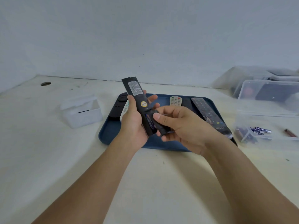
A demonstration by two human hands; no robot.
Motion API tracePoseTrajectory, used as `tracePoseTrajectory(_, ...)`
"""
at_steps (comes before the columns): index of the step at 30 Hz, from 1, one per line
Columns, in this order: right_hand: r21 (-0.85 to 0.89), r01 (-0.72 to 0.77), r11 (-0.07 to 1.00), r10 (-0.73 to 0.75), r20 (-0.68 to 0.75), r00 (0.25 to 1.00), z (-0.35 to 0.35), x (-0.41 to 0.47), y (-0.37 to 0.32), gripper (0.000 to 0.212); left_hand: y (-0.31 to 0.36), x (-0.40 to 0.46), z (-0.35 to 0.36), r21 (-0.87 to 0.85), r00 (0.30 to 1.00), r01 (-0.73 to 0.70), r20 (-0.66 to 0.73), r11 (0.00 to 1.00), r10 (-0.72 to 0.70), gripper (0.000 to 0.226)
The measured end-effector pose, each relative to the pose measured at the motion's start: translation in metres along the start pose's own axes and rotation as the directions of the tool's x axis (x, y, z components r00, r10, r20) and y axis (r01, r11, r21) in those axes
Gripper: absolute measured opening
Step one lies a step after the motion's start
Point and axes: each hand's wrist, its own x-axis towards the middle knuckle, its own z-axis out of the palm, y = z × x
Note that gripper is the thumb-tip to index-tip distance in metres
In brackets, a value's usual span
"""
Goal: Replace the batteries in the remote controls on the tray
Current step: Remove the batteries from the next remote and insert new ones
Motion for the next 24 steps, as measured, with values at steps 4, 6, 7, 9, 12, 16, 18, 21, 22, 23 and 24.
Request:
tracePoseTrajectory(4,0.106,0.002,0.994,0.02,-0.204,0.979,0.014,0.006,0.005,0.029,-0.002,-0.005,0.0,0.059,0.999,-0.048,0.002,0.997,0.048,0.058)
tracePoseTrajectory(6,0.054,0.036,0.998,-0.018,-0.306,0.952,0.014,0.008,0.007,0.035,-0.003,-0.004,0.0,0.036,0.999,-0.043,0.005,0.998,0.043,0.053)
tracePoseTrajectory(7,0.014,0.042,0.999,-0.034,-0.343,0.939,0.013,0.009,0.008,0.034,-0.004,-0.004,0.0,0.01,0.999,-0.039,0.007,0.999,0.039,0.05)
tracePoseTrajectory(9,-0.01,0.037,0.999,-0.038,-0.374,0.927,0.01,0.01,0.009,0.029,-0.003,-0.003,-0.001,-0.013,1.0,-0.027,0.014,1.0,0.028,0.05)
tracePoseTrajectory(12,0.048,0.046,0.998,-0.026,-0.359,0.933,0.008,0.01,0.009,0.022,-0.004,0.0,-0.003,-0.006,0.999,-0.042,0.027,0.999,0.042,0.05)
tracePoseTrajectory(16,0.039,0.116,0.992,-0.091,-0.398,0.913,0.006,0.011,0.008,0.01,-0.001,0.007,-0.004,-0.097,0.999,-0.052,-0.013,0.994,0.051,0.051)
tracePoseTrajectory(18,0.0,0.129,0.992,-0.118,-0.411,0.904,0.006,0.011,0.008,0.008,-0.001,0.01,-0.005,-0.133,0.998,-0.062,-0.036,0.989,0.058,0.052)
tracePoseTrajectory(21,-0.089,0.123,0.988,-0.15,-0.415,0.897,0.009,0.011,0.011,0.007,-0.003,0.009,-0.003,-0.114,0.995,-0.095,-0.037,0.989,0.091,0.048)
tracePoseTrajectory(22,-0.114,0.119,0.986,-0.156,-0.422,0.893,0.009,0.011,0.011,0.007,-0.004,0.008,-0.002,-0.101,0.993,-0.111,-0.038,0.989,0.108,0.045)
tracePoseTrajectory(23,-0.128,0.113,0.985,-0.157,-0.427,0.89,0.008,0.011,0.012,0.007,-0.004,0.006,0.0,-0.087,0.992,-0.127,-0.037,0.988,0.124,0.044)
tracePoseTrajectory(24,-0.132,0.104,0.986,-0.151,-0.427,0.892,0.008,0.01,0.012,0.008,-0.005,0.005,0.0,-0.074,0.99,-0.138,-0.036,0.988,0.135,0.045)
